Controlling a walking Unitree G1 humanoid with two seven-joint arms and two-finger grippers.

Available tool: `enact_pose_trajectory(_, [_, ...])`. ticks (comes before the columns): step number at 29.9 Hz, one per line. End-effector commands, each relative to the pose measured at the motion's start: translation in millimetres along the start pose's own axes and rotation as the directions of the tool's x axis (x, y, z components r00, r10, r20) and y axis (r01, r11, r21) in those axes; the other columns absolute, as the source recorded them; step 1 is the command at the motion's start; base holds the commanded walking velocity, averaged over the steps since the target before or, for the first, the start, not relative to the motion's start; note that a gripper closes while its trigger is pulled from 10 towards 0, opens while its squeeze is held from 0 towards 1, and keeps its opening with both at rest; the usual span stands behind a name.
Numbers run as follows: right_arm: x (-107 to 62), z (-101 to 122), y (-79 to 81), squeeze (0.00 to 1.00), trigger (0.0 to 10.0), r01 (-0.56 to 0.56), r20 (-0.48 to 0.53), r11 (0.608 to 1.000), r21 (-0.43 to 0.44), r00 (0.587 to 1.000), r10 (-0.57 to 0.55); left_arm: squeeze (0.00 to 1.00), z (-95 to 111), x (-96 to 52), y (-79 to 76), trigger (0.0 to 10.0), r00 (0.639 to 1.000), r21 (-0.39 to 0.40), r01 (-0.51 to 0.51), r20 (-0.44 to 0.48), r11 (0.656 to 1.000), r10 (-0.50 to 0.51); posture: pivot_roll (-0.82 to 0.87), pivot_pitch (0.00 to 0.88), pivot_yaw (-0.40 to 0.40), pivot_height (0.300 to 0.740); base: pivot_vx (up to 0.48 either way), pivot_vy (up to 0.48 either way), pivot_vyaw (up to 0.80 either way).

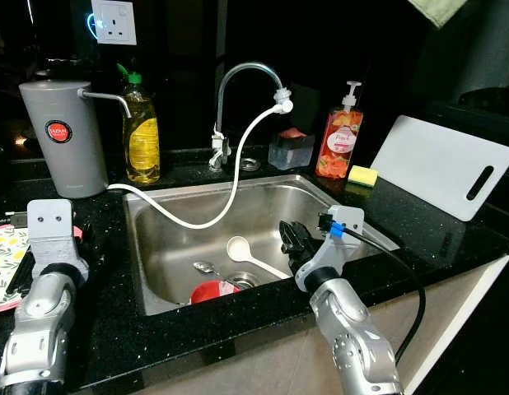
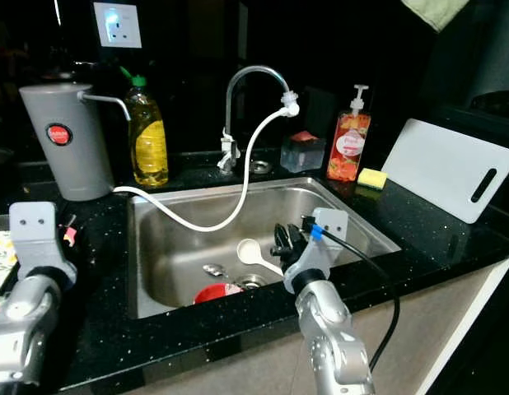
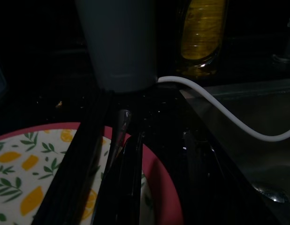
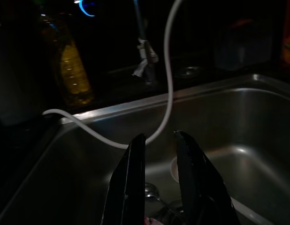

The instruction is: Kitchen organization

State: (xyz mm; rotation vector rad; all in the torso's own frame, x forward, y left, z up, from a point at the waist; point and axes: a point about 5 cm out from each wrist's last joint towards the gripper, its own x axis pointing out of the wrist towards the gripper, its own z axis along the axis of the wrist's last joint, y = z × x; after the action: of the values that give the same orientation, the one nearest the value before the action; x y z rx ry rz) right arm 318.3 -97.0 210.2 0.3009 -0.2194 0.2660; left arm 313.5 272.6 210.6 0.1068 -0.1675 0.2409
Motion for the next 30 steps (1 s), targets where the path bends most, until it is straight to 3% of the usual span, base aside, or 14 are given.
enact_pose_trajectory(1, [-2.0,0.4,0.3,0.0,10.0,-0.003,-0.008,1.0,-0.003,1.0,0.003,0.0,0.1,-2.2,2.9,10.0,1.0,0.017,0.01,-0.008,1.0,-0.01,-0.06,0.0,-0.052,0.74,0.0,0.0,0.0])
enact_pose_trajectory(7, [1.2,-4.1,-0.7,0.0,10.0,-0.029,-0.029,1.0,-0.004,0.999,0.029,0.0,5.1,-3.4,13.1,10.0,0.999,0.022,-0.034,0.014,0.999,0.034,-0.02,0.0,-0.071,0.74,0.0,0.0,0.0])
enact_pose_trajectory(13, [8.2,-4.8,4.8,0.0,10.0,-0.038,-0.02,0.999,-0.002,0.999,0.038,0.0,7.3,-2.2,16.2,10.0,0.999,-0.002,-0.044,0.007,0.999,0.044,0.0,0.0,-0.033,0.74,0.0,0.0,0.0])
enact_pose_trajectory(18, [8.7,-5.6,21.0,0.0,10.0,-0.051,-0.01,0.998,0.03,0.999,0.051,0.0,5.3,5.5,18.7,10.0,1.0,0.011,-0.013,-0.011,1.0,0.013,-0.03,0.0,-0.016,0.74,0.0,0.0,0.0])
enact_pose_trajectory(22, [6.5,-4.6,16.5,0.0,10.0,-0.057,-0.009,0.998,0.016,0.998,0.057,0.0,6.0,10.6,22.5,10.0,1.0,-0.007,-0.028,-0.009,1.0,0.028,-0.03,0.0,-0.017,0.74,0.0,0.0,0.0])
enact_pose_trajectory(26, [6.6,-3.6,4.6,0.0,10.0,-0.034,-0.017,0.999,0.008,0.999,0.034,0.0,7.4,10.7,20.9,10.0,0.999,-0.011,-0.032,-0.002,0.999,0.032,-0.02,0.0,-0.075,0.74,0.0,0.0,0.0])
enact_pose_trajectory(30, [9.4,-5.3,8.0,0.0,10.0,-0.053,-0.033,0.999,0.012,0.998,0.053,0.0,6.1,9.6,22.0,10.0,0.999,0.006,-0.043,-0.007,0.999,0.043,-0.01,0.0,-0.078,0.74,0.0,0.0,0.0])
